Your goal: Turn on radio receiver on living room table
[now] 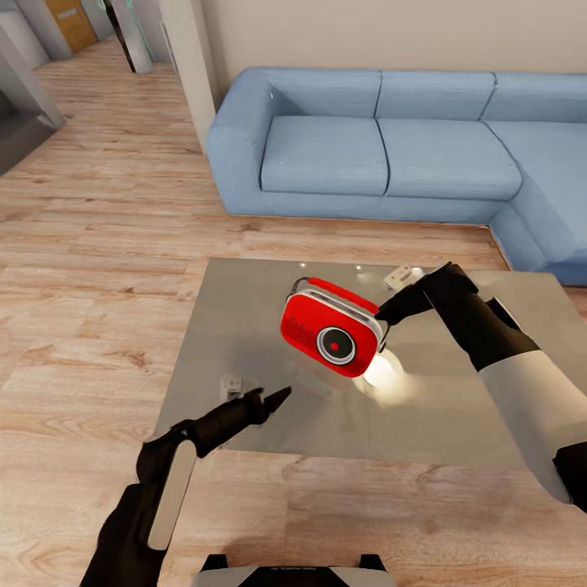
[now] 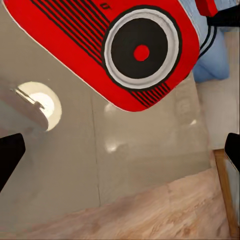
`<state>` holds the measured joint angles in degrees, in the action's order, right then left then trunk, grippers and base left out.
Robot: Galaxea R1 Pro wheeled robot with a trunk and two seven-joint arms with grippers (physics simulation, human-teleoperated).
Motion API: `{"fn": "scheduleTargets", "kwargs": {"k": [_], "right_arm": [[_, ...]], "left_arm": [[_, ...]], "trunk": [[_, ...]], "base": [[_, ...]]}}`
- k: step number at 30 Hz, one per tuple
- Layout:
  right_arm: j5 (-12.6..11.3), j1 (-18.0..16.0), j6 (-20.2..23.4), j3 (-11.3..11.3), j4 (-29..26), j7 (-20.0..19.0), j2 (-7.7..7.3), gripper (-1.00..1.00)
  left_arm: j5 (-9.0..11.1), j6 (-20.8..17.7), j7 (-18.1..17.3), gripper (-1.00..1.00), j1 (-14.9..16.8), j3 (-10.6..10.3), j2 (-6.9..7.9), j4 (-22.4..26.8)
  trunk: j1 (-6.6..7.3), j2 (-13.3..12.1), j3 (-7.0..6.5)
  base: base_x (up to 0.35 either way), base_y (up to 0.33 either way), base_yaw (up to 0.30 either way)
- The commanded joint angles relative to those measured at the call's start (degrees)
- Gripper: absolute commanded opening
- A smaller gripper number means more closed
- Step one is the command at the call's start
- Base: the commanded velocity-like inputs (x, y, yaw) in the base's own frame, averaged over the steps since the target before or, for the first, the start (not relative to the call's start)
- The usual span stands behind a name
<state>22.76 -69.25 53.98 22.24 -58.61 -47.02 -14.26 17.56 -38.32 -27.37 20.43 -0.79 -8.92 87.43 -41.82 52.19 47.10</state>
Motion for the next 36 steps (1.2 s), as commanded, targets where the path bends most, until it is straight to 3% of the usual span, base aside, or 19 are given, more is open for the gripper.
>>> {"fn": "scheduleTargets", "kwargs": {"k": [1, 3, 4, 12, 15, 16, 36], "right_arm": [[-0.70, -0.01, 0.24, 0.00, -0.02, 0.00, -0.08, -1.00], [-0.69, -0.01, 0.25, 0.00, -0.02, 0.00, -0.19, -1.00], [-0.69, -0.01, 0.25, 0.00, -0.02, 0.00, -0.21, -1.00], [-0.62, -0.01, 0.25, 0.05, -0.02, 0.00, -0.23, -1.00], [-0.62, -0.01, 0.25, 0.07, -0.05, 0.00, -0.19, -1.00], [-0.62, -0.01, 0.25, 0.08, -0.14, 0.00, -0.17, -1.00], [-0.70, -0.01, 0.33, 0.09, -0.11, -0.08, -0.12, -1.00]], "left_arm": [[0.45, -0.53, -0.21, 1.00, 0.77, 0.00, -0.11, -0.01], [2.26, -1.37, -0.41, 1.00, 2.16, 0.00, -0.25, -0.03], [3.13, -1.62, -0.44, -1.00, 2.49, 0.00, -0.27, -0.04], [7.16, -3.13, -0.49, -1.00, 4.99, -0.01, -0.35, -0.07], [9.87, -4.60, -0.45, -1.00, 6.12, -0.05, -0.38, -0.07], [12.09, -5.31, -0.29, -1.00, 6.82, -0.08, -0.38, -0.09], [13.03, -8.41, 0.24, -1.00, 9.00, -0.09, -1.08, -0.33]], "trunk": [[0.00, 0.00, 0.00], [0.00, 0.00, 0.00], [0.00, 0.00, 0.00], [0.00, 0.00, 0.00], [0.00, 0.00, 0.00], [0.00, 0.00, 0.00], [0.00, 0.00, 0.00]], "base": [[0.000, 0.000, 0.000], [0.000, 0.000, 0.000], [0.000, 0.000, 0.000], [0.000, 0.000, 0.000], [0.000, 0.000, 0.000], [0.000, 0.000, 0.000], [0.000, 0.000, 0.000]]}}
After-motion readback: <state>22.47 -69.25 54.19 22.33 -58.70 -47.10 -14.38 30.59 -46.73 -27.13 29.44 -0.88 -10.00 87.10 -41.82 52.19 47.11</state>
